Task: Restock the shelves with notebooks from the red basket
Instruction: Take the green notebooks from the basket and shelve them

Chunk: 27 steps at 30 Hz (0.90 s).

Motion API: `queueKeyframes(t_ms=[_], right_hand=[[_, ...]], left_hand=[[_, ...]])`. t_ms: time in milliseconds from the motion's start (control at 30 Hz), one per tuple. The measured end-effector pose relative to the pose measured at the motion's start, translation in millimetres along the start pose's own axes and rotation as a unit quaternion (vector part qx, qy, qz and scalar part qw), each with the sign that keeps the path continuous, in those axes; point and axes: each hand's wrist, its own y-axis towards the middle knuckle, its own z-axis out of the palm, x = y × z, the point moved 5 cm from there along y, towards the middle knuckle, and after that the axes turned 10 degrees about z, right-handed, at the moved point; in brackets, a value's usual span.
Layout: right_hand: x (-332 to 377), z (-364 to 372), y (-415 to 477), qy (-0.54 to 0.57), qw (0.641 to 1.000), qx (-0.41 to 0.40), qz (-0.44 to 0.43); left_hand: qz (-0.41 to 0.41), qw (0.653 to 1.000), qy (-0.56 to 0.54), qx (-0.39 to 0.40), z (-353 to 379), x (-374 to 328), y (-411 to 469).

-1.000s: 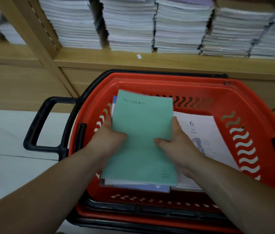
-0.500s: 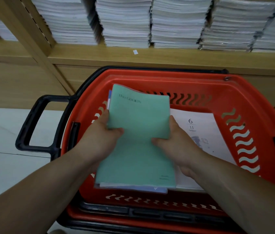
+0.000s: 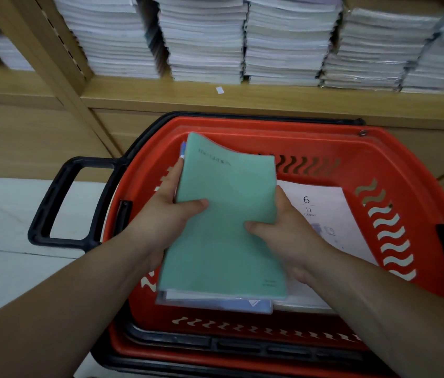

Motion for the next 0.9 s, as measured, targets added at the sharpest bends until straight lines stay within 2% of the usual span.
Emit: queueKeyframes(t_ms=[100, 300, 633, 733, 800, 900], right_hand=[[5, -2, -3, 0.014, 1.000, 0.006, -0.009], [36, -11, -18, 0.044, 0.995, 0.050, -0.078], [77, -9, -65, 0.125, 0.976, 0.087, -0.156], [103, -23, -83, 0.154, 0.970, 0.073, -0.172], [131, -40, -101, 0.155, 0.968, 0.036, -0.195], [173, -67, -138, 0.147, 0.953, 0.002, -0.264]], left_hand=[[0.043, 0.999, -0.007, -0.030, 3, -12, -4], [0.173, 0.985, -0.023, 0.006, 9, -63, -17], [0.236, 0.966, -0.105, 0.003, 15, -142, -64], [0.240, 0.963, -0.122, 0.006, 17, -173, -69], [0.253, 0.960, -0.119, 0.016, 21, -201, -69], [0.276, 0.953, -0.122, 0.030, 35, -240, -68]])
